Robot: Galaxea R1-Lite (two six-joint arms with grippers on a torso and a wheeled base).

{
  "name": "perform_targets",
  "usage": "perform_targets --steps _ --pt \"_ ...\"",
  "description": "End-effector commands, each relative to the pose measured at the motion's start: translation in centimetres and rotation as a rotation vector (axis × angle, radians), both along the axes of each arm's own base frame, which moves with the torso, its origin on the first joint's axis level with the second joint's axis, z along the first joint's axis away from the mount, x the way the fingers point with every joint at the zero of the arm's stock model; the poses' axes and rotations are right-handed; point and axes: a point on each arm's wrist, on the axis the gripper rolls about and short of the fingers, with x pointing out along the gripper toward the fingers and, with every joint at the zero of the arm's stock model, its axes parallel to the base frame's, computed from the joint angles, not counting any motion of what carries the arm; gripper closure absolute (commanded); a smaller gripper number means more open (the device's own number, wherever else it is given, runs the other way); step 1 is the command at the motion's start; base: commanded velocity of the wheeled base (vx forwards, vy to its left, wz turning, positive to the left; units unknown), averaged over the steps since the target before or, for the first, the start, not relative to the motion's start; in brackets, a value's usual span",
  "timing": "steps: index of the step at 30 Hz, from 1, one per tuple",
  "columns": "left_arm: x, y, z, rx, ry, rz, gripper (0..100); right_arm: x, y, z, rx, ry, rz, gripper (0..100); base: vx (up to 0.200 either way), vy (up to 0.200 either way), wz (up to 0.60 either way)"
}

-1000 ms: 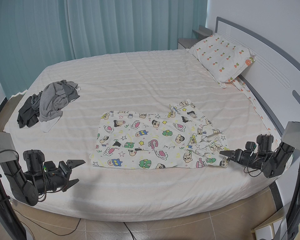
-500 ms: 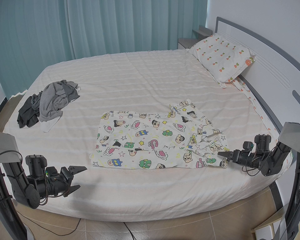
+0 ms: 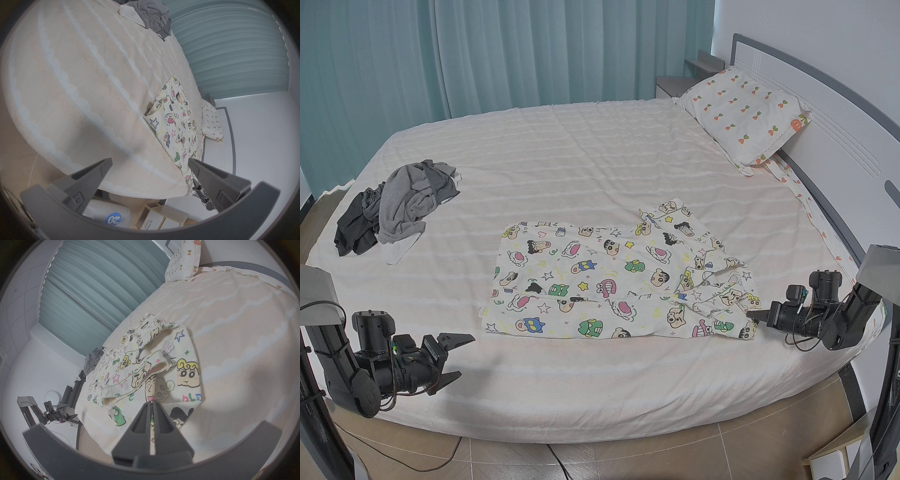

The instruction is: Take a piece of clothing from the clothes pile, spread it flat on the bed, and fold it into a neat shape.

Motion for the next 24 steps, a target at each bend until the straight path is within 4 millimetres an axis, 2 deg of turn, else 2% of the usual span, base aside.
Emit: perform_targets --steps 1,12,15,16,19,20,21,23,24 --pt "0.0 0.0 -0.1 0.000 0.005 0.001 0 0.4 -1.3 0.2 -0.001 -0.021 -0.029 100 0.000 0.000 0.00" --pt "0.0 0.0 -0.1 0.000 0.005 0.001 0 1.1 -2.1 0.3 -0.015 -0.052 -0.038 100 0.000 0.000 0.00" --pt "0.0 0.0 -0.2 0.002 0.006 0.001 0 0.4 -1.4 1.6 -0.013 -0.069 -0.017 100 0.000 0.000 0.00" --pt "0.0 -0.1 -0.2 0.002 0.006 0.000 0 -0.4 -0.1 2.8 -0.003 -0.075 0.014 100 0.000 0.000 0.00" --pt "0.0 -0.1 -0.2 0.002 0.006 0.000 0 -1.5 1.6 3.7 0.011 -0.060 0.040 100 0.000 0.000 0.00" --pt "0.0 -0.1 -0.2 0.002 0.006 -0.003 0 -2.5 2.8 4.3 0.031 -0.045 0.061 0 0.000 0.000 0.00" --pt "0.0 -0.1 -0.2 0.002 0.006 -0.003 0 -2.5 2.8 4.3 0.031 -0.045 0.061 0 0.000 0.000 0.00" --pt "0.0 -0.2 -0.2 0.003 0.006 -0.003 0 -3.9 4.7 5.4 0.084 -0.009 0.091 0 0.000 0.000 0.00" --pt "0.0 -0.2 -0.2 0.003 0.006 -0.003 0 -4.0 5.0 5.4 0.088 -0.006 0.096 0 0.000 0.000 0.00"
